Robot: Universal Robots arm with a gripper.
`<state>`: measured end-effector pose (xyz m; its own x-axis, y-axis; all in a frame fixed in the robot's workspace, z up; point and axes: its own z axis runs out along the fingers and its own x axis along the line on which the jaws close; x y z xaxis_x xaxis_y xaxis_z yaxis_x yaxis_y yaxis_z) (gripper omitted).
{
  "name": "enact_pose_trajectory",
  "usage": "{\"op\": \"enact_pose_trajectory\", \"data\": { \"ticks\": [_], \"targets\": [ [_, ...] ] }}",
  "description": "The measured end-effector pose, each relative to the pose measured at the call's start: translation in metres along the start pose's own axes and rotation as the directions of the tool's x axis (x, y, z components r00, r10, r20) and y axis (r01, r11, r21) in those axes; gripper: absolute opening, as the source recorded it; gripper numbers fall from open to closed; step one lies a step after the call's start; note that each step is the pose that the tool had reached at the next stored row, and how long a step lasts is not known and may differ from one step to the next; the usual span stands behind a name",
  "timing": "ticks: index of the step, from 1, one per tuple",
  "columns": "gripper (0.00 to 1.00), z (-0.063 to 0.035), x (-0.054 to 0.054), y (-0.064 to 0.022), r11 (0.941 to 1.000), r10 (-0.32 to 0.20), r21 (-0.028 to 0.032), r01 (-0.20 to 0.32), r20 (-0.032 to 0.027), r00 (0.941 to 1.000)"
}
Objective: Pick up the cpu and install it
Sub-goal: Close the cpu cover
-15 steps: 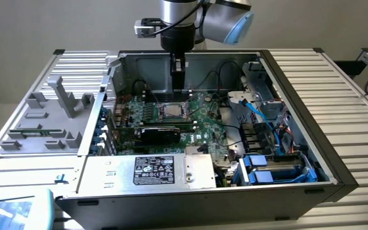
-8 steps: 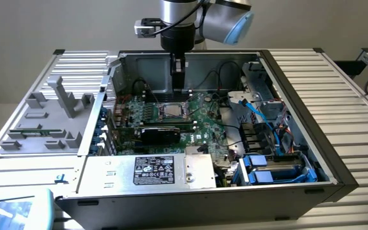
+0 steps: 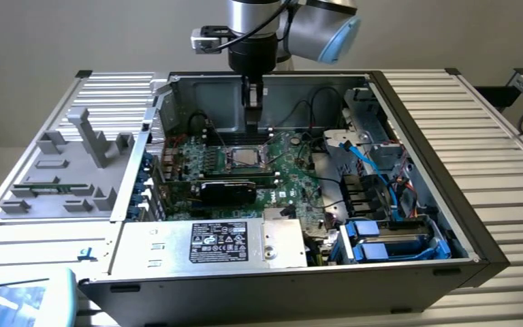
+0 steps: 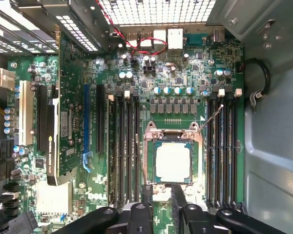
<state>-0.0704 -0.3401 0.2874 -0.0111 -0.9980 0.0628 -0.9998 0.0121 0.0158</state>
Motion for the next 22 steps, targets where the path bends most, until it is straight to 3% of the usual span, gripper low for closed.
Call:
{"op": "enact_pose_trajectory", "data": {
  "ticks": [3,8,22],
  "targets": [
    [0.13,-0.0001,0.000,-0.0024,1.0000,0.000,-0.0001,0.000,-0.0001,1.0000],
    [0.12,-0.0003,0.000,-0.0189,1.0000,0.000,-0.0013,0.000,0.0000,1.0000],
    [0.12,-0.0007,-0.001,-0.0781,1.0000,0.000,-0.0026,0.000,0.0027,1.0000]
  ]
}}
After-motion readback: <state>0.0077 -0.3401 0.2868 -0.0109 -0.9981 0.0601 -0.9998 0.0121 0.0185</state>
